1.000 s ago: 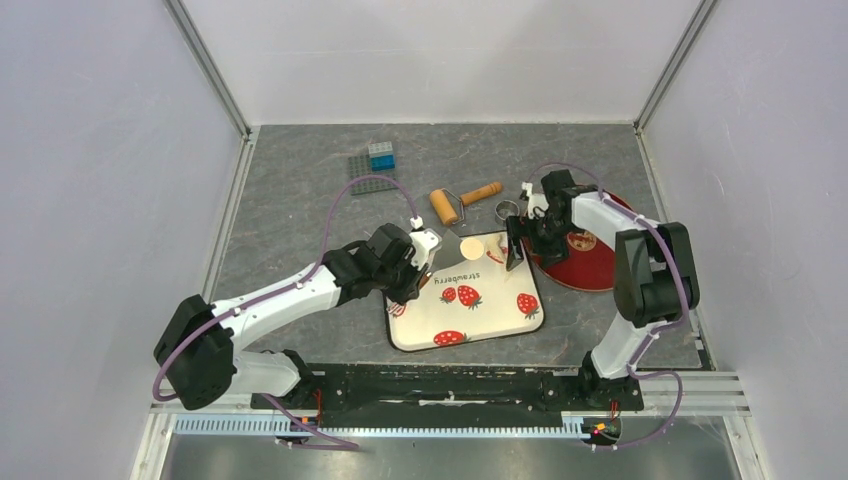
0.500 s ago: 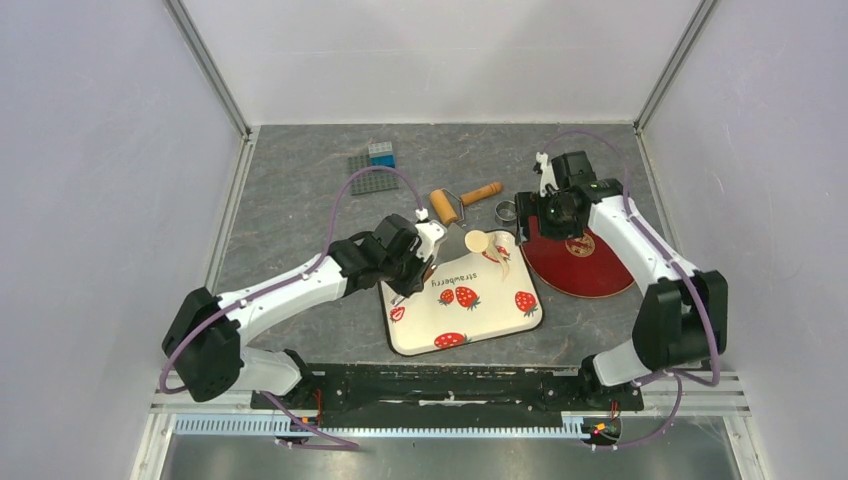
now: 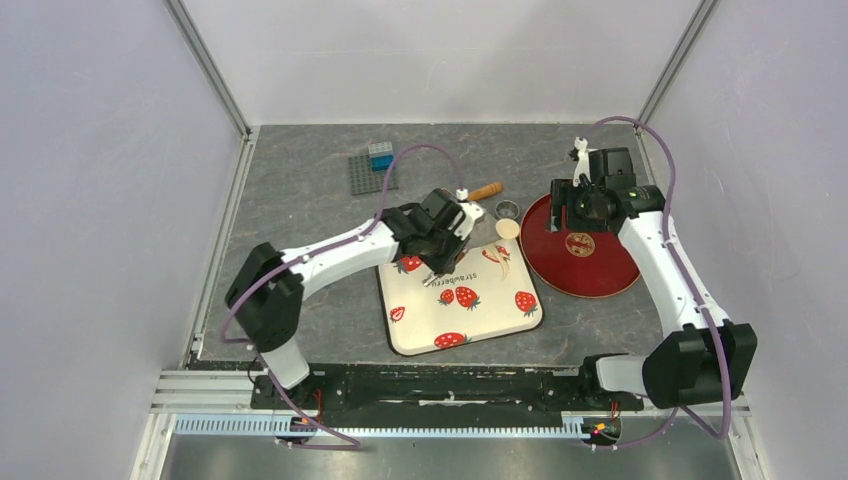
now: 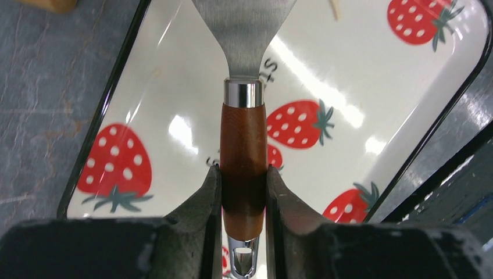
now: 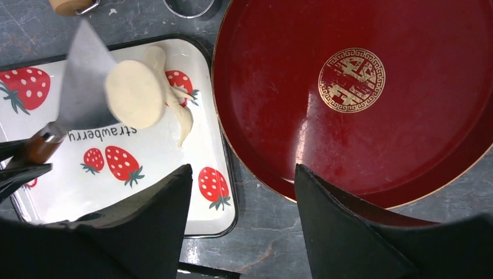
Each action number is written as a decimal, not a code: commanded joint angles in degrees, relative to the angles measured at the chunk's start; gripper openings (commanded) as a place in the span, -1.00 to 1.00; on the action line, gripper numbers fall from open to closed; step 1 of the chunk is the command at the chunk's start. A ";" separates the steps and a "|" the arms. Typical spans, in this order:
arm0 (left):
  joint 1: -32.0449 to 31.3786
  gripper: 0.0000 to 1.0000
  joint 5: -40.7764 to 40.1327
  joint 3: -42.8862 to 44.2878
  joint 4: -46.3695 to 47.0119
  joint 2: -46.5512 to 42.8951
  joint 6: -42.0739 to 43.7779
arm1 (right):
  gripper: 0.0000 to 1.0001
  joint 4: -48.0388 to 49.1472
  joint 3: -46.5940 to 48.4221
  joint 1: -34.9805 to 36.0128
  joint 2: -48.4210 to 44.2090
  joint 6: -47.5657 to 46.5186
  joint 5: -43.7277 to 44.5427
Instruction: Roll out the dumpling wrappers from the dough
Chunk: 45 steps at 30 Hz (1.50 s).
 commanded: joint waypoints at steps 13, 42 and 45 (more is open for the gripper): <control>-9.89 -0.96 -3.18 30.28 -7.75 23.14 2.14 | -0.71 3.50 -2.60 -2.91 2.48 0.33 -6.00; -14.26 -0.96 -8.35 55.80 -9.48 41.92 -1.81 | -1.00 11.31 -6.53 -3.53 16.26 0.01 1.53; -14.89 -0.96 -8.58 57.01 -9.47 42.58 -1.44 | -1.00 12.30 -7.11 -3.62 17.47 -0.02 2.15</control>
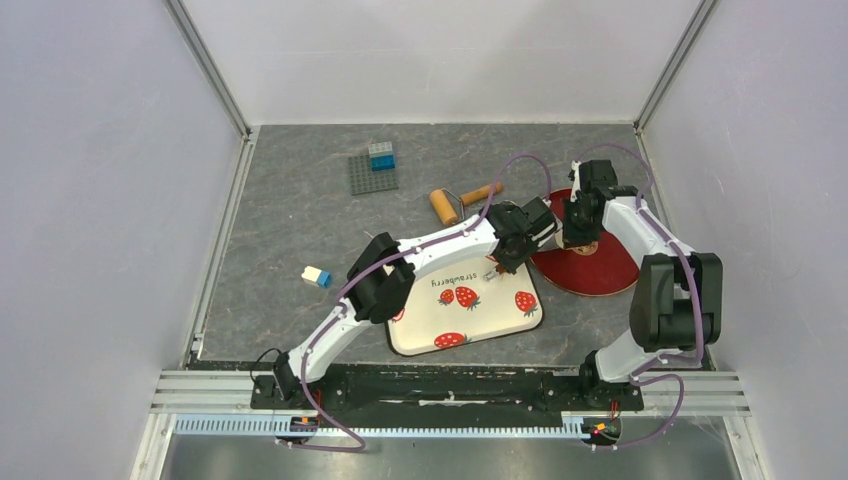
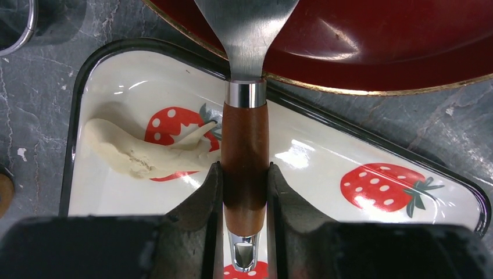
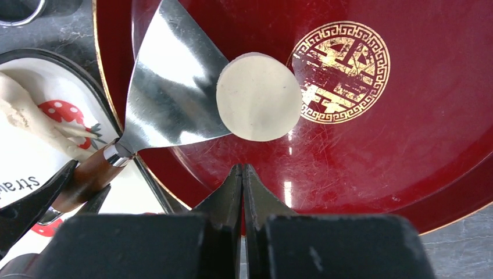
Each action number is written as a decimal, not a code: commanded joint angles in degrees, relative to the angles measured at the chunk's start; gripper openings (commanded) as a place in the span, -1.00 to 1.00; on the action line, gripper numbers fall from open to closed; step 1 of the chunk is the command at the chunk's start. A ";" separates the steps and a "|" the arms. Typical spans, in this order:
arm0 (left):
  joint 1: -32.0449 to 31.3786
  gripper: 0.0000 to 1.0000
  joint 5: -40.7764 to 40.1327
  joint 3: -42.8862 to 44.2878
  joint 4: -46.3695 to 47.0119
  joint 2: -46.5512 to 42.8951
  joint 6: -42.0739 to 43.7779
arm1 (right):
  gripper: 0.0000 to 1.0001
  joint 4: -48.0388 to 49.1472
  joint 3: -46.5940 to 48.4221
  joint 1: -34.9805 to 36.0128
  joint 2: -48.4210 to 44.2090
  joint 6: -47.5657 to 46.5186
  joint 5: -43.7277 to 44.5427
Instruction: Roll out the dumpling wrappers from the dough
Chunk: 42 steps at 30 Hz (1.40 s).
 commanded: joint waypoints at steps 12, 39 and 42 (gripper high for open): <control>-4.85 -0.96 -0.49 6.26 5.21 -2.70 2.44 | -1.00 4.23 -0.64 0.94 1.04 0.26 -8.48; -7.74 -0.96 -1.24 9.29 5.10 -5.38 4.47 | -1.00 10.78 -6.25 -10.48 -3.81 3.31 -26.63; -7.76 -0.96 -1.11 9.32 5.68 -5.50 4.47 | -1.00 11.33 -6.63 -11.34 -4.81 3.42 -28.09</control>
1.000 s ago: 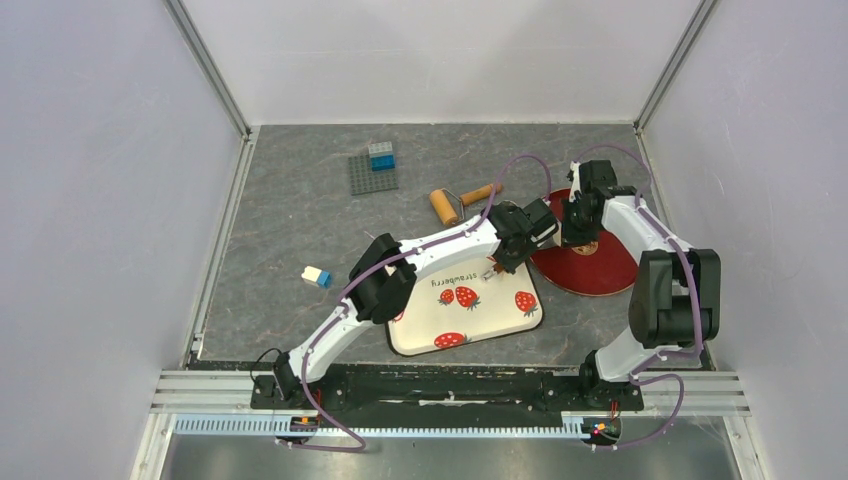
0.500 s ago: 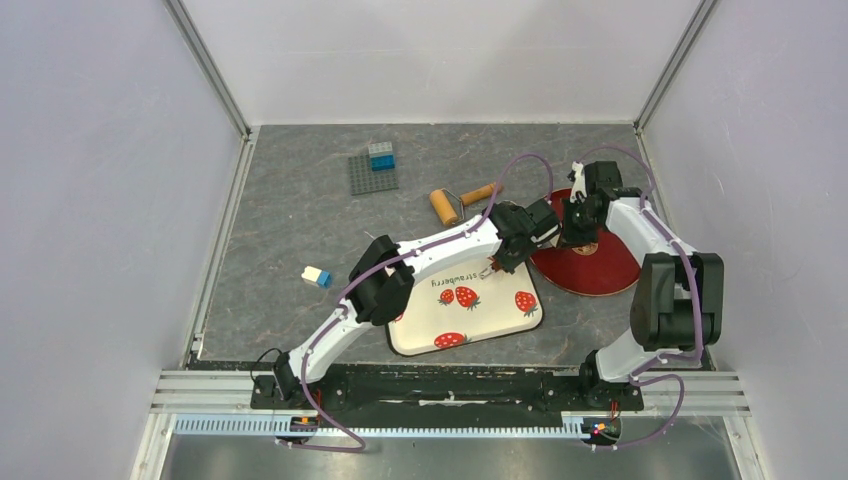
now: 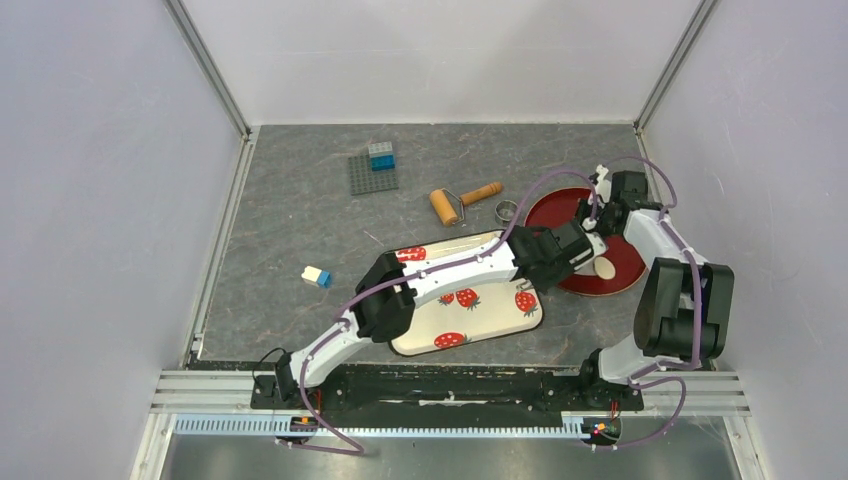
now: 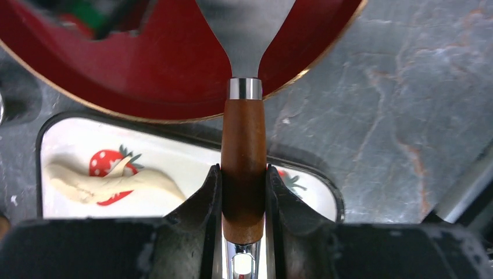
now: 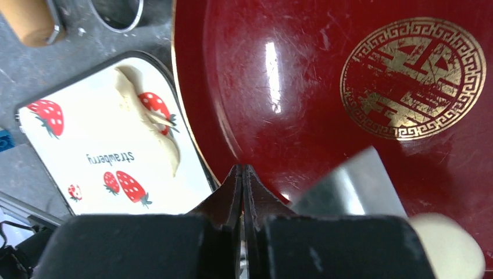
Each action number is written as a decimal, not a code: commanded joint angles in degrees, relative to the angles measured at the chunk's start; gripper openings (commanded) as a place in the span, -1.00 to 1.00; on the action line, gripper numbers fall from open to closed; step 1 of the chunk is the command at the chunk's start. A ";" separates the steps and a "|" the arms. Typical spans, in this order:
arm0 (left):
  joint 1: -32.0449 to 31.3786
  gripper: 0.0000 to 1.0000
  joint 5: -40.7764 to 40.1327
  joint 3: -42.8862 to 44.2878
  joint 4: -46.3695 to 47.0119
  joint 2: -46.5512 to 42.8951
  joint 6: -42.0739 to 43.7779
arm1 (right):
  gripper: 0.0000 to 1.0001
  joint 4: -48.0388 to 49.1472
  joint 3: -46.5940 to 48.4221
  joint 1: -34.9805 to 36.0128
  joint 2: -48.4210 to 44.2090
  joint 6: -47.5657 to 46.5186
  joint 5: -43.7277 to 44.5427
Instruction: Roll out the dumpling wrappers from the dough
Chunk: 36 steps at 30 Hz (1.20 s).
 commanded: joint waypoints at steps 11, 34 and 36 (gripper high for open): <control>0.35 -0.96 -6.20 2.65 4.86 -3.81 -0.92 | -1.00 2.26 -1.02 -1.14 -3.11 -1.57 1.59; 2.81 -0.96 -6.88 3.53 6.94 -0.43 -3.04 | -1.00 6.10 0.07 -1.18 -0.04 0.36 -1.73; 2.76 -0.96 -6.65 3.79 6.99 -0.06 -3.03 | -1.00 6.35 0.05 -1.18 0.70 0.38 -0.92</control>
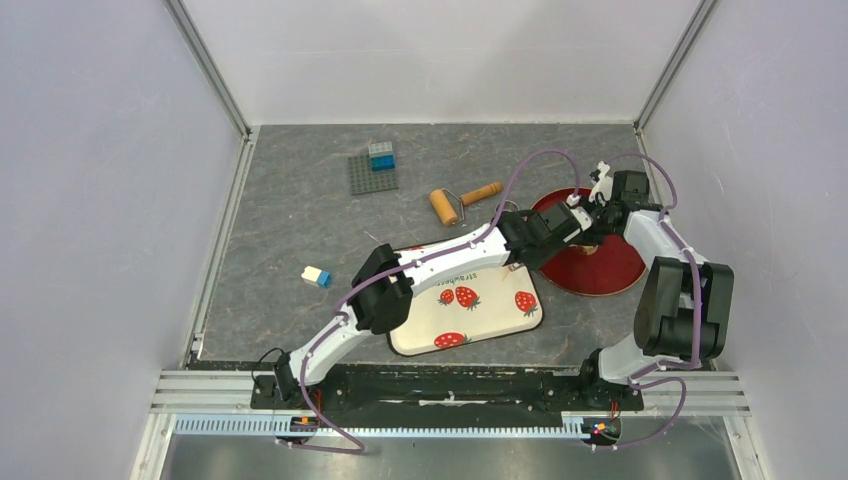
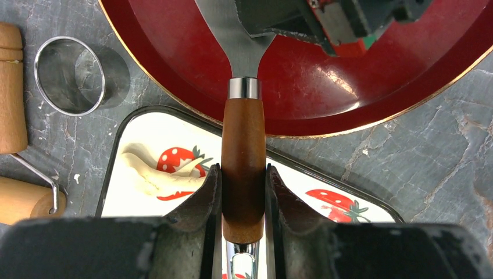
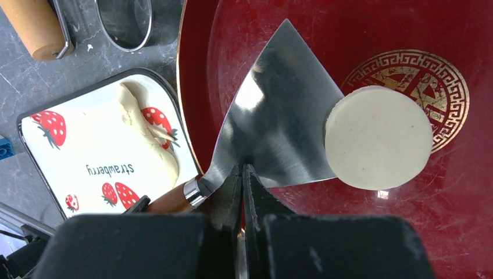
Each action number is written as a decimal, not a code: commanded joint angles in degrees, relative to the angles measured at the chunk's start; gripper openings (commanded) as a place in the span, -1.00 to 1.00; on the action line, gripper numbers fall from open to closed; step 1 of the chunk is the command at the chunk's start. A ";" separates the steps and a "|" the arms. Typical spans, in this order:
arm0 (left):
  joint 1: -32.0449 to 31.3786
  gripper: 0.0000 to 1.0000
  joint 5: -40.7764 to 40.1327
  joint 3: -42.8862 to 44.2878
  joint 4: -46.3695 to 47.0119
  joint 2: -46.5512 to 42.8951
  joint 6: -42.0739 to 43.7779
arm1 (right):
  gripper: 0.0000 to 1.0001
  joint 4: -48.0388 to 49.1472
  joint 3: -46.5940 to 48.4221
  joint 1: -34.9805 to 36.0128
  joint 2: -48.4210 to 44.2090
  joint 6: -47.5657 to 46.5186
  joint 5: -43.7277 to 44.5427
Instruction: Roll out the dumpling wrappers from the dough
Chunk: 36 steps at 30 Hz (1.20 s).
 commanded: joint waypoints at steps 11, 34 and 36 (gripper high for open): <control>-0.14 -0.96 -0.59 3.52 4.61 0.59 -1.40 | -1.00 4.89 -0.49 -0.01 3.95 1.96 14.00; -0.27 -0.96 -4.53 -0.18 -0.83 -8.27 3.99 | -1.00 2.69 1.47 0.11 5.31 0.59 15.16; -0.24 -0.96 -5.47 -0.77 -1.90 -9.16 5.45 | -1.00 2.64 1.64 0.08 5.21 0.62 13.08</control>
